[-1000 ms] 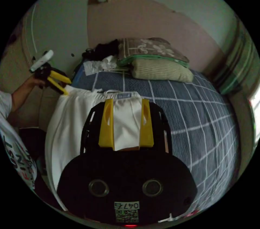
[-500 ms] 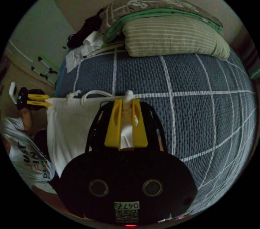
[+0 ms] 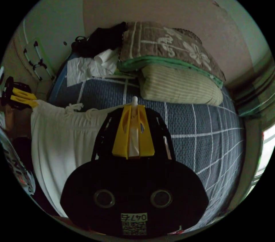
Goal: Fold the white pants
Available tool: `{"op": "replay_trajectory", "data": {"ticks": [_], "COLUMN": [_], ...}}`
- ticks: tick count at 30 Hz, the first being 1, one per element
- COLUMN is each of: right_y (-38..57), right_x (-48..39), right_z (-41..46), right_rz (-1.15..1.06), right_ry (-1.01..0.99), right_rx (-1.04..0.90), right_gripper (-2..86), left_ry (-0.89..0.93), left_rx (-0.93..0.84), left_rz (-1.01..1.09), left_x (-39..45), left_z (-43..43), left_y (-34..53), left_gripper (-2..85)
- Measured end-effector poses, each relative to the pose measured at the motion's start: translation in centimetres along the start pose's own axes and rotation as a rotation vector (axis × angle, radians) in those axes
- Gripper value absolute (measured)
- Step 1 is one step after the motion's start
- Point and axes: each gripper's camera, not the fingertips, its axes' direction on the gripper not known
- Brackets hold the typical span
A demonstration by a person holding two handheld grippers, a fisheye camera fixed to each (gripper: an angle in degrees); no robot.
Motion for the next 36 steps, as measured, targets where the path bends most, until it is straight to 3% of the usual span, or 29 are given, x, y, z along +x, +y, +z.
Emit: {"op": "replay_trajectory", "data": {"ticks": [5, 9, 11, 16, 18, 20, 27, 32, 36], "right_y": [-3.0, -3.3, -2.1, 4.7, 12.2, 19.2, 51.1, 63.9, 70.0], "right_x": [-1.8, -3.4, -4.1, -6.0, -8.7, -11.4, -25.2, -34.1, -38.2], "right_z": [0.2, 5.0, 3.9, -8.1, -15.8, -20.6, -35.4, -43.0, -45.2], "right_rz": [0.014, 0.072, 0.122, 0.248, 0.299, 0.354, 0.872, 1.073, 1.146], "right_ry": [0.012, 0.038, 0.038, 0.254, 0.284, 0.303, 0.580, 0.697, 0.646], "right_rx": [0.084, -0.109, -0.041, 0.230, 0.367, 0.375, 0.039, -0.114, -0.140], "right_gripper": [1.3, 5.9, 9.0, 11.3, 9.9, 8.9, 7.7, 4.1, 3.7], "left_ry": [-0.071, -0.120, -0.192, -0.057, -0.051, -0.068, -0.058, -0.048, 0.022], "left_rx": [-0.031, -0.103, -0.107, -0.003, 0.001, -0.016, -0.061, -0.068, -0.064], "left_rz": [-0.055, -0.093, -0.112, -0.197, -0.184, -0.168, -0.087, -0.016, -0.006], "left_x": [-3.7, -5.7, -6.1, -7.6, -6.8, -5.6, -0.6, 2.5, 4.9], "left_z": [-0.6, 1.6, 1.2, -4.4, -5.8, -6.6, -8.0, -8.0, -8.1], "left_y": [1.0, 1.7, 2.8, 6.7, 7.7, 8.6, 10.8, 10.4, 8.7], "left_gripper": [1.1, 8.0, 11.9, 13.7, 13.6, 13.5, 13.3, 13.2, 13.2]}}
